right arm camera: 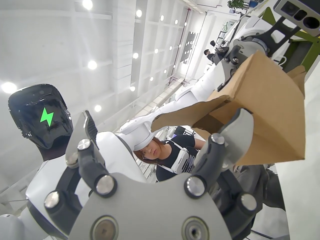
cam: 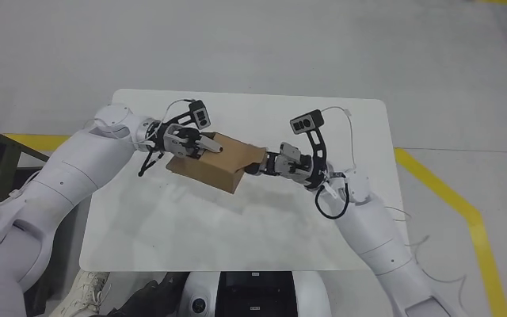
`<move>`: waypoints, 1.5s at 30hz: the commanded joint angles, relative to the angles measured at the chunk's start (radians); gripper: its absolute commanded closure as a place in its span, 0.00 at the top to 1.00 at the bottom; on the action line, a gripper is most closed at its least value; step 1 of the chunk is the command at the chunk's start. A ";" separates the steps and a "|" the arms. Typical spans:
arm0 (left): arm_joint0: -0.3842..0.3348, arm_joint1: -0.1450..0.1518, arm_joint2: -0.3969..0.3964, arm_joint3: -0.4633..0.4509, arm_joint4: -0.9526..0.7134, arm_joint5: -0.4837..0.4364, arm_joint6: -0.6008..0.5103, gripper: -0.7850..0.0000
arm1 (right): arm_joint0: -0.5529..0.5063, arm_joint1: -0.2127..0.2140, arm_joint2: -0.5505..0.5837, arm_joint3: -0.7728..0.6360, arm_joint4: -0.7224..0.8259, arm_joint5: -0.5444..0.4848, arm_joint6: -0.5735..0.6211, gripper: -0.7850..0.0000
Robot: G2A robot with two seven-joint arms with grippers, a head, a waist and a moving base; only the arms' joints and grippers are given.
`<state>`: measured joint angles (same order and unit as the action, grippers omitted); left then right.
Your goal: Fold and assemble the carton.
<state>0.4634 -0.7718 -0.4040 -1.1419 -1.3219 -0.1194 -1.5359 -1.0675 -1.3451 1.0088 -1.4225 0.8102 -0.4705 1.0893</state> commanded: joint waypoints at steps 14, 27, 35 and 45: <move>0.004 -0.003 -0.011 0.006 0.004 -0.032 0.000 0.00 | -0.001 -0.011 -0.023 -0.009 -0.033 -0.013 -0.020 1.00; 0.010 -0.005 -0.024 -0.002 -0.008 -0.029 0.000 0.00 | -0.003 -0.015 -0.023 -0.007 -0.038 -0.028 -0.009 1.00; 0.016 -0.009 -0.030 0.000 -0.015 -0.023 0.000 0.00 | -0.004 -0.020 -0.030 -0.002 -0.032 -0.055 0.014 1.00; 0.020 -0.015 -0.039 0.032 -0.007 -0.031 0.000 0.00 | -0.018 -0.015 0.003 -0.001 0.003 -0.061 0.064 1.00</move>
<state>0.4840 -0.7857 -0.4416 -1.1199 -1.3345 -0.1437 -1.5359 -1.0807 -1.3622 1.0003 -1.4195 0.8080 -0.5302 1.1461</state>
